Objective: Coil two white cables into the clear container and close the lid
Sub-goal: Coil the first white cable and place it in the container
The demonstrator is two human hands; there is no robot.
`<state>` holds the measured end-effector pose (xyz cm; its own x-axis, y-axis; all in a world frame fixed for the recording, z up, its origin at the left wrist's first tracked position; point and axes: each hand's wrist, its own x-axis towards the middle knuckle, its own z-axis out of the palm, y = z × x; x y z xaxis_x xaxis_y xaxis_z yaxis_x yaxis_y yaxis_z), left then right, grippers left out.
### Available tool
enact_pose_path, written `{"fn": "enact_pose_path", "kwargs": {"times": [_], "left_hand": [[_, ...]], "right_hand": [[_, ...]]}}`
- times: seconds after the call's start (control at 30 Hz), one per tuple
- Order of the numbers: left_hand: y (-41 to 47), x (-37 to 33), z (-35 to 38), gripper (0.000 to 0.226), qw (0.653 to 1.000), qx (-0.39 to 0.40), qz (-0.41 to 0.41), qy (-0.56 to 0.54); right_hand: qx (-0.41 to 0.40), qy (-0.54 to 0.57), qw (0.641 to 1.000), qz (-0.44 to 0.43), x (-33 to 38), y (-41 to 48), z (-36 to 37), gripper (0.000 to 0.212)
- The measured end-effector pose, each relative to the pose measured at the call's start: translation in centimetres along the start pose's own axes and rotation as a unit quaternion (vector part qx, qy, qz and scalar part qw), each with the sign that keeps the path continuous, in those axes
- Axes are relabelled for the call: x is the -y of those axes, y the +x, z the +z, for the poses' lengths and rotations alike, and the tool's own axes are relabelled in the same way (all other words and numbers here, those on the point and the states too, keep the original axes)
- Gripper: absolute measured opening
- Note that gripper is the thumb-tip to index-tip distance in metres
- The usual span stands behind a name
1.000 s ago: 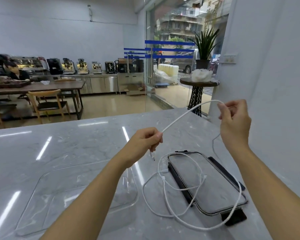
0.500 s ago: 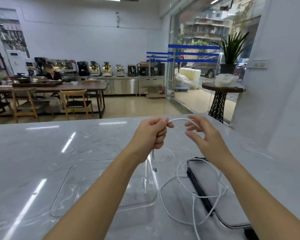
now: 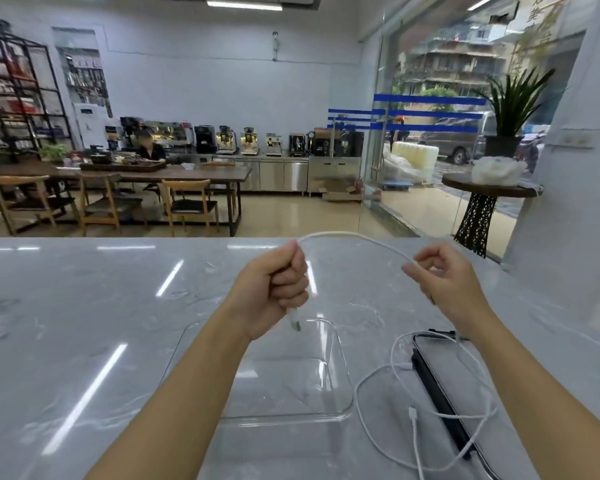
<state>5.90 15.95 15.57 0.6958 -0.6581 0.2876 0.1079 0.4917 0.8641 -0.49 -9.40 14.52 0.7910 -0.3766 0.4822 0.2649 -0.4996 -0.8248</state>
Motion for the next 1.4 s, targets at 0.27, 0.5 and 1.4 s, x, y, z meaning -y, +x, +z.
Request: {"fn": "enact_pose_path", "kwargs": {"times": [0.27, 0.5, 1.4], "left_hand": [[-1.0, -3.1, -4.4, 0.032, 0.977, -0.119, 0.086, -0.152], [-2.5, -3.2, -5.0, 0.034, 0.986, -0.149, 0.079, 0.005], [-4.4, -2.5, -7.3, 0.036, 0.985, -0.011, -0.072, 0.155]], "right_hand": [[-0.027, -0.008, 0.999, -0.032, -0.9, -0.7, 4.5, 0.019], [-0.027, -0.402, 0.873, -0.275, 2.3, -0.9, 8.5, 0.026], [0.153, -0.287, 0.918, -0.226, 9.3, -0.9, 14.7, 0.039]]}}
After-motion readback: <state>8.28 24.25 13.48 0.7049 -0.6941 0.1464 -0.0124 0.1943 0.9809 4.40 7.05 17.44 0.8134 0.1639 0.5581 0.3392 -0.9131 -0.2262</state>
